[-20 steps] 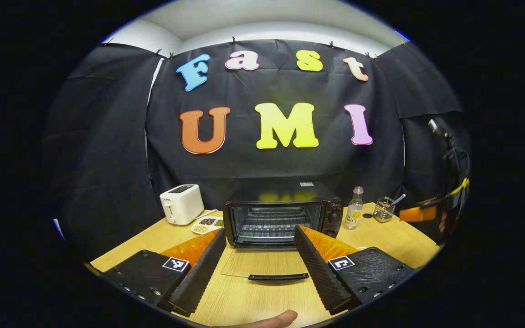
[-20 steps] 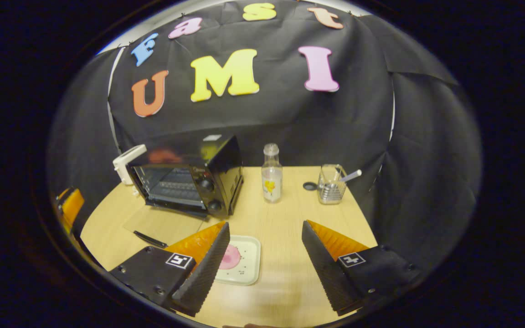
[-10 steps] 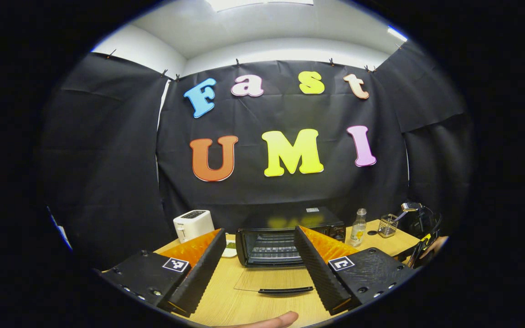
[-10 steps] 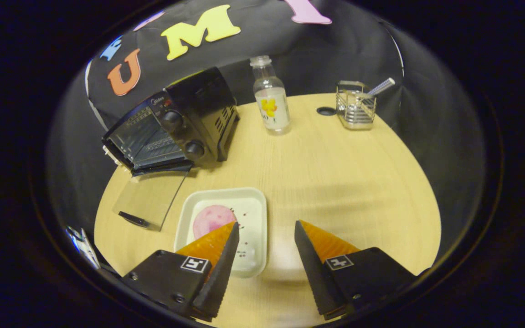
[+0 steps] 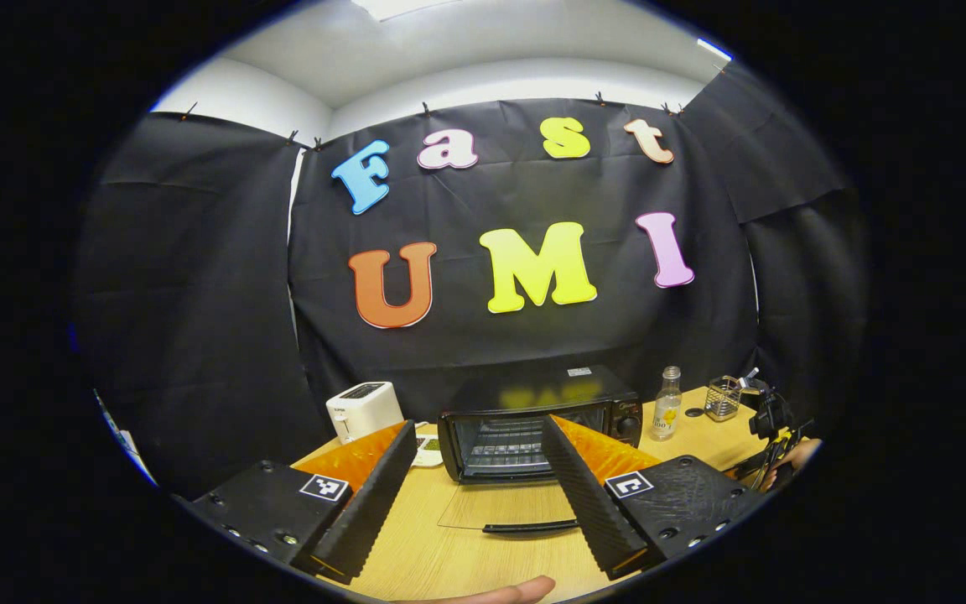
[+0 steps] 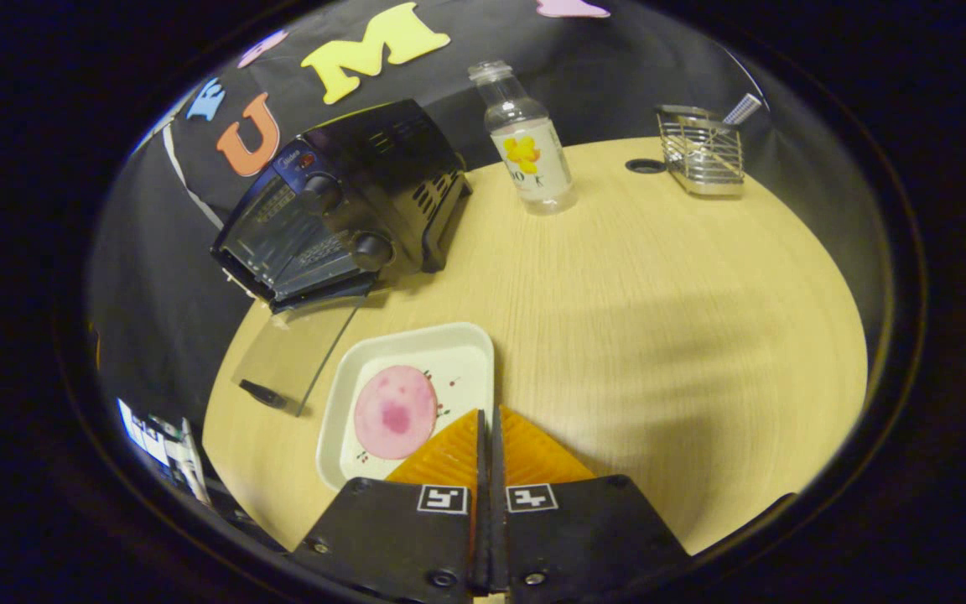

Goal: Open the electric oven with the left hand, put the food in, and close the electric oven.

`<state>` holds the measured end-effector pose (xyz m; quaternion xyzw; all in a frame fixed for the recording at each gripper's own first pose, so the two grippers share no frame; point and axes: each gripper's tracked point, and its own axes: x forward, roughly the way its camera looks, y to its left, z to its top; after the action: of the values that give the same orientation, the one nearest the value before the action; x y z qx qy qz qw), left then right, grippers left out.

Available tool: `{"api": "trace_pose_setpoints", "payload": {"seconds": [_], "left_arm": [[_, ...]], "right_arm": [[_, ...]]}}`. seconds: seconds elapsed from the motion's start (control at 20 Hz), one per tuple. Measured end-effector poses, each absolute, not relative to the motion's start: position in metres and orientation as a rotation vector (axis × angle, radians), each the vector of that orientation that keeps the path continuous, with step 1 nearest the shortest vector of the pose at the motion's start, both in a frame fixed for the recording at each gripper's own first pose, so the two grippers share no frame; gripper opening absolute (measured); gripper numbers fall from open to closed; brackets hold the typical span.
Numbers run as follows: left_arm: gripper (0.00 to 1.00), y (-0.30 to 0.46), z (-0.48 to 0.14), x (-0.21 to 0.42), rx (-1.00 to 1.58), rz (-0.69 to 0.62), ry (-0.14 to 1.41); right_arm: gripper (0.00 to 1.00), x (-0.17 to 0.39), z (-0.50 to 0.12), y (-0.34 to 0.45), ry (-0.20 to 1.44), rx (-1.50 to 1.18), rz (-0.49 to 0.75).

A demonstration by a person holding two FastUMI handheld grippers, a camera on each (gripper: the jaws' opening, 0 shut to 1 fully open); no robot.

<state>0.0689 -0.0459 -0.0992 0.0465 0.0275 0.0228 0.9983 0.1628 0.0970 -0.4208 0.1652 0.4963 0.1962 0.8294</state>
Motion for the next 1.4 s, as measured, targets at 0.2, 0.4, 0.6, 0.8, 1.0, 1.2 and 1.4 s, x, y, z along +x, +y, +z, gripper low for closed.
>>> {"api": "trace_pose_setpoints", "payload": {"seconds": [0.2,0.4,0.6,0.8,1.0,1.2,1.4], "left_arm": [[0.95,-0.047,-0.093,0.062,0.108,0.051,0.049],[0.95,-0.047,-0.089,0.053,0.118,0.052,0.043],[0.95,-0.048,-0.091,0.048,0.116,0.04,0.042],[0.95,-0.044,-0.097,0.042,0.103,0.021,0.055],[0.95,-0.031,-0.103,0.039,0.092,0.008,0.054],[0.95,-0.016,-0.11,0.033,0.085,0.005,0.062],[0.95,-0.001,-0.113,0.026,0.071,0.003,0.051]], "right_arm": [[0.04,0.156,-0.419,0.092,1.101,0.538,0.437],[0.01,0.153,-0.415,0.07,1.108,0.635,0.404],[0.0,0.151,-0.394,0.051,1.079,0.685,0.369],[0.0,0.148,-0.355,0.041,1.024,0.671,0.361],[0.04,0.143,-0.311,0.056,0.971,0.64,0.389],[0.04,0.138,-0.279,0.091,0.939,0.628,0.436],[0.0,0.136,-0.263,0.137,0.949,0.642,0.491]]}}
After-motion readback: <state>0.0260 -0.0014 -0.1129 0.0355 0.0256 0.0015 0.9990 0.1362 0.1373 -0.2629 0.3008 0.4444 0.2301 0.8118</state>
